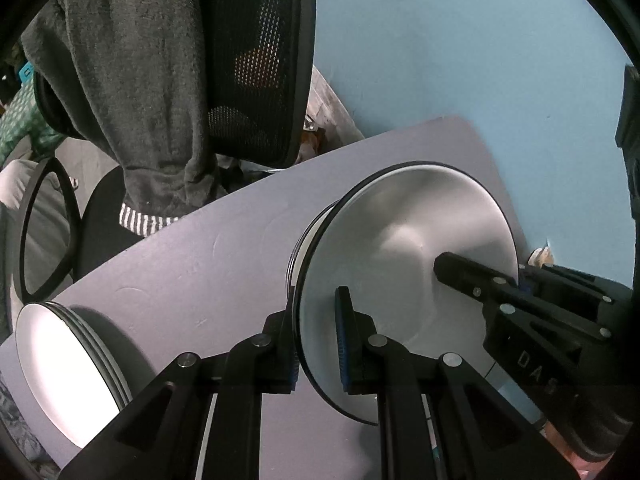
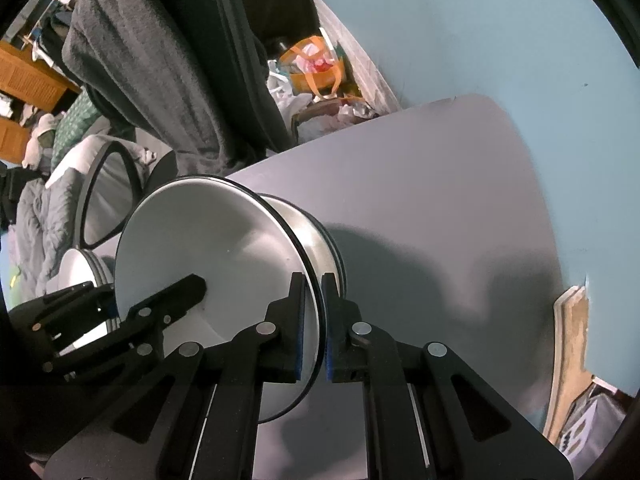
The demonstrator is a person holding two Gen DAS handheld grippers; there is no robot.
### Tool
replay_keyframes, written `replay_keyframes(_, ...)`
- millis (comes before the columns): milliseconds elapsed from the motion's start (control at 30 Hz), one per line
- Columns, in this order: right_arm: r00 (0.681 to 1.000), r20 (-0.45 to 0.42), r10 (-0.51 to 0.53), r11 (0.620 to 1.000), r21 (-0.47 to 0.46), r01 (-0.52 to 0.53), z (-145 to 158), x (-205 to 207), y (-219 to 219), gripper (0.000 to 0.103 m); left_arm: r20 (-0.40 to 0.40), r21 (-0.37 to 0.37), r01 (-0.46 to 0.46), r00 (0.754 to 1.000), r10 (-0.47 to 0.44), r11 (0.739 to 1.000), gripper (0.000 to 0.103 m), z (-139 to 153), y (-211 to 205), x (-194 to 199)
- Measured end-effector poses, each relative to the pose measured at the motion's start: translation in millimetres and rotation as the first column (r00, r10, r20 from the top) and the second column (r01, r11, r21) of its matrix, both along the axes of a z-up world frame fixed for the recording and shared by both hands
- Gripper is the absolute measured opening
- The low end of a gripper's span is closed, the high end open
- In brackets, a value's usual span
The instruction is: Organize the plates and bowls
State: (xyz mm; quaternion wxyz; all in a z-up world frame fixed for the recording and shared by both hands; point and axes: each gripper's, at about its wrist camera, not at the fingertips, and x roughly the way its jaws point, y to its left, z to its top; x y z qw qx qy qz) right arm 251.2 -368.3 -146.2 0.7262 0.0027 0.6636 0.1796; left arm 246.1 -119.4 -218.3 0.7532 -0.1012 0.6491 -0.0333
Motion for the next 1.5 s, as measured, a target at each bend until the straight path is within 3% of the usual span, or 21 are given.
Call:
replay_keyframes(367, 1.0, -0.023, 0.014, 1.0, 0.003, -0.014, -5.8, 3.7, -1.0, 0.009, -0.047, -0.04, -0.003, 0.999, 0.001, 0.999, 0.018, -6.0, 4.9, 7.3)
replay_keyframes(600, 0.998, -0.055, 0.004, 1.0, 0.011, -0.003, -9.7, 0.2, -1.8, 0.012, -0.065, -0.054, 0.021, 0.998, -0.024, 0.998, 0.033, -5.6, -1.0, 7.8)
replay_keyframes(900, 0.996, -0.083, -0.012, 0.999, 0.031, 0.014, -12.4, 3.5, -3.9, 0.012, -0.119, -0.077, -0.009, 0.993, 0.0, 0.997, 0.036, -3.6, 3.3, 11.4)
replay_keyframes(1233, 0.995, -0.093, -0.034, 0.998, 0.05, 0.039, -15.1, 2.0, -6.0, 0.012, -0.127, -0.042, 0.011, 0.992, -0.016, 0.999, 0.037, 1.2, -0.5, 10.9)
replay_keyframes(1367, 0.998, -0.066, -0.025, 0.999, 0.033, 0.027, -10.5, 0.8, -4.1, 0.013, -0.088, 0.041, 0.034, 0.996, -0.031, 0.999, 0.048, 11.4, -1.4, 8.7)
replay_keyframes(1500, 0.998, -0.062, -0.025, 0.999, 0.029, 0.027, -9.4, 2.0, -4.2, 0.013, -0.1, -0.012, 0.023, 0.995, -0.024, 1.0, 0.05, 10.4, 3.6, 8.4)
